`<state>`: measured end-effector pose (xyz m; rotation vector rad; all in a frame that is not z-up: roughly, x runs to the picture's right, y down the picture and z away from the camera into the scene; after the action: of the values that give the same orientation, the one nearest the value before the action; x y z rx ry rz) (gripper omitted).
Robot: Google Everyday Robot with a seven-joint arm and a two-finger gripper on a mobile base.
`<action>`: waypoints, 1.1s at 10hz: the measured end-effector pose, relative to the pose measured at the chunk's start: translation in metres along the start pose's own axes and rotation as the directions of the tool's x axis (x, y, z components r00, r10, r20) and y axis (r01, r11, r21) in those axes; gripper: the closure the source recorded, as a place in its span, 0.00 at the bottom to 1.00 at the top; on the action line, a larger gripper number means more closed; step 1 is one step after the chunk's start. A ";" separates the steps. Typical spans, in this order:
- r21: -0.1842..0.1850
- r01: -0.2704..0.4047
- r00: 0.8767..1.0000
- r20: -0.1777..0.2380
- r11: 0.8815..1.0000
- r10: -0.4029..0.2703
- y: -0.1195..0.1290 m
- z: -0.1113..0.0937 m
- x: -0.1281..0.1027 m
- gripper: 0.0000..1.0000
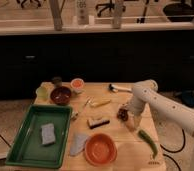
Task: Place grapes in red bowl
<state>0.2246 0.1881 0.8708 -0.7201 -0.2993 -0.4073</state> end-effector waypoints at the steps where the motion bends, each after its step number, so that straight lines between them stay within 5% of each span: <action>1: 0.000 0.003 1.000 0.000 1.000 -0.003 -0.002 0.000 0.000 0.53; 6: 0.005 -0.002 1.000 0.001 1.000 0.002 -0.003 -0.007 0.001 0.99; 11: -0.014 0.000 1.000 -0.003 1.000 0.000 0.005 -0.007 0.003 1.00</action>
<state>0.2302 0.1856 0.8641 -0.7330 -0.2940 -0.4102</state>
